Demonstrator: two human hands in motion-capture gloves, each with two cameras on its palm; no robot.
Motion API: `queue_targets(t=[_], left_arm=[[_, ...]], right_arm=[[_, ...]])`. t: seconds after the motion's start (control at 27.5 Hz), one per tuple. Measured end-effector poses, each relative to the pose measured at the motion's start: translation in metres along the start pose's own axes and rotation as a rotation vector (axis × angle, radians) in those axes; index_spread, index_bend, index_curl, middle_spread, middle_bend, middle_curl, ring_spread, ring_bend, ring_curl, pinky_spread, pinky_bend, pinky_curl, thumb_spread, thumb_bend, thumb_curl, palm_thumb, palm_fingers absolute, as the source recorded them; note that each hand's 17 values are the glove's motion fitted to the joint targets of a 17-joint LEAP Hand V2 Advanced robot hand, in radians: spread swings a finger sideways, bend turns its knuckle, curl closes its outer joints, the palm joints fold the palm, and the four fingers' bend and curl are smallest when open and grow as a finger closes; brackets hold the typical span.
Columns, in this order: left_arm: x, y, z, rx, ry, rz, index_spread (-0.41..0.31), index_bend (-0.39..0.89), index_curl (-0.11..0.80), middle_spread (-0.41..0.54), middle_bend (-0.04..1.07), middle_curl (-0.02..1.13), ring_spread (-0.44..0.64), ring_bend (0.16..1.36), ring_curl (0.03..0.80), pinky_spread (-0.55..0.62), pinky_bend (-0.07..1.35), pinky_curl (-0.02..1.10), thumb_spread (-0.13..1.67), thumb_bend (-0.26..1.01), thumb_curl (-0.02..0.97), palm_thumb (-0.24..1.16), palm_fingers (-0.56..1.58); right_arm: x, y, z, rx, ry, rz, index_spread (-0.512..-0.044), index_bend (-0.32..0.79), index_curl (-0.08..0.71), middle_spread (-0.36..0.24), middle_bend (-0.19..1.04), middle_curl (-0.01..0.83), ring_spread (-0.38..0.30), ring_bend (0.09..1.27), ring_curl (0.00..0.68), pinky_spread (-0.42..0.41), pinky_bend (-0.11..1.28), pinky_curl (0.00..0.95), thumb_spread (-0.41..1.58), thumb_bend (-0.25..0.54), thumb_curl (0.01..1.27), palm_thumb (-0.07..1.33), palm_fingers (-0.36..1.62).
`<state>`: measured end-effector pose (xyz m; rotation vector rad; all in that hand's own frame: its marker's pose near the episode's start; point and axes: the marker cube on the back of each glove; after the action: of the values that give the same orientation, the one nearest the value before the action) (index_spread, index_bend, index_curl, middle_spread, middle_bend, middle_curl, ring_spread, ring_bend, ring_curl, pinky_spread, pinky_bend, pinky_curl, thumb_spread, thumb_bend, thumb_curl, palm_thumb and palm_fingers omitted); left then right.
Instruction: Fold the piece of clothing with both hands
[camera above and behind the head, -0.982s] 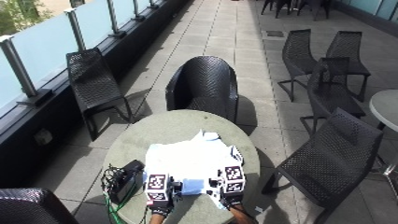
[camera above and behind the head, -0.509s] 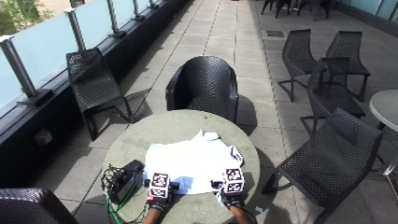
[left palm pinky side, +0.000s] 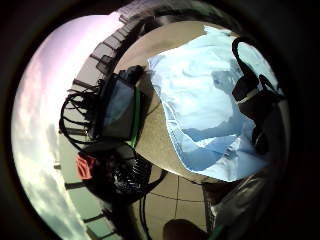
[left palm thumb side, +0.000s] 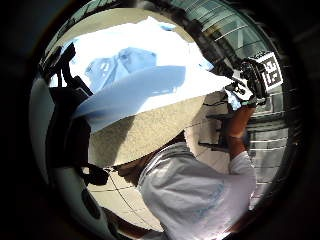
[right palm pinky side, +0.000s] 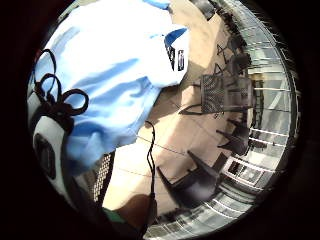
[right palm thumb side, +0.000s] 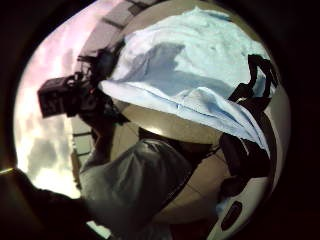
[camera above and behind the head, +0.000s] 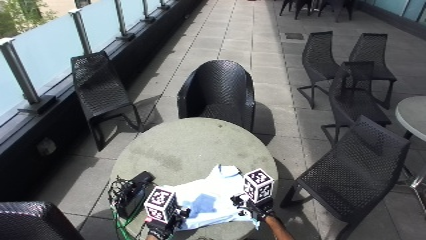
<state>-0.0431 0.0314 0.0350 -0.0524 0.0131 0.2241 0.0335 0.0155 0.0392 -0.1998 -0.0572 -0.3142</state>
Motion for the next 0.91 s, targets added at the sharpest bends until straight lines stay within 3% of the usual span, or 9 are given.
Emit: queue_targets(t=[0.15,0.36,0.62,0.8,0.91], left_arm=[[-0.003,-0.002,-0.034,-0.117,0.034,0.035,-0.326,0.26,0.406,-0.342,0.46,0.46,-0.36,0.68,0.386,-0.13,0.14,0.32,1.24,0.16,0.334,0.69,1.27],[-0.034,-0.068,-0.047,-0.121,-0.094,-0.154,-0.337,0.24,0.424,-0.363,0.49,0.47,-0.39,0.73,0.41,-0.17,0.15,0.33,1.24,0.14,0.335,0.71,1.28],[-0.067,-0.13,-0.001,-0.189,-0.219,-0.321,-0.346,0.25,0.447,-0.377,0.52,0.49,-0.4,0.76,0.429,-0.19,0.15,0.33,1.24,0.12,0.335,0.74,1.29],[-0.079,-0.144,0.041,-0.213,-0.289,-0.358,-0.354,0.26,0.465,-0.38,0.54,0.5,-0.4,0.79,0.441,-0.19,0.13,0.33,1.25,0.11,0.333,0.75,1.28],[-0.083,-0.145,0.05,-0.183,-0.285,-0.364,-0.357,0.27,0.474,-0.382,0.56,0.5,-0.41,0.81,0.447,-0.18,0.12,0.32,1.25,0.1,0.33,0.75,1.27]], right_arm=[[0.0,-0.021,-0.049,-0.054,-0.005,-0.042,-0.302,0.16,0.333,-0.232,0.43,0.416,-0.259,0.67,0.39,-0.253,0.45,0.351,1.19,0.231,0.3,0.86,1.37],[0.01,-0.121,-0.077,-0.027,-0.009,0.076,-0.297,0.14,0.337,-0.236,0.49,0.447,-0.252,0.77,0.431,-0.297,0.45,0.357,1.16,0.202,0.3,0.88,1.41],[-0.013,-0.169,-0.087,-0.107,0.102,0.23,-0.299,0.17,0.353,-0.233,0.53,0.471,-0.237,0.82,0.459,-0.316,0.46,0.366,1.14,0.153,0.28,0.88,1.4],[-0.01,-0.197,-0.053,-0.199,0.165,0.268,-0.3,0.18,0.369,-0.229,0.54,0.479,-0.231,0.83,0.469,-0.322,0.49,0.377,1.13,0.122,0.28,0.88,1.4],[-0.01,-0.202,-0.049,-0.175,0.125,0.268,-0.301,0.18,0.379,-0.229,0.55,0.485,-0.228,0.84,0.476,-0.323,0.5,0.382,1.12,0.105,0.27,0.88,1.4]])
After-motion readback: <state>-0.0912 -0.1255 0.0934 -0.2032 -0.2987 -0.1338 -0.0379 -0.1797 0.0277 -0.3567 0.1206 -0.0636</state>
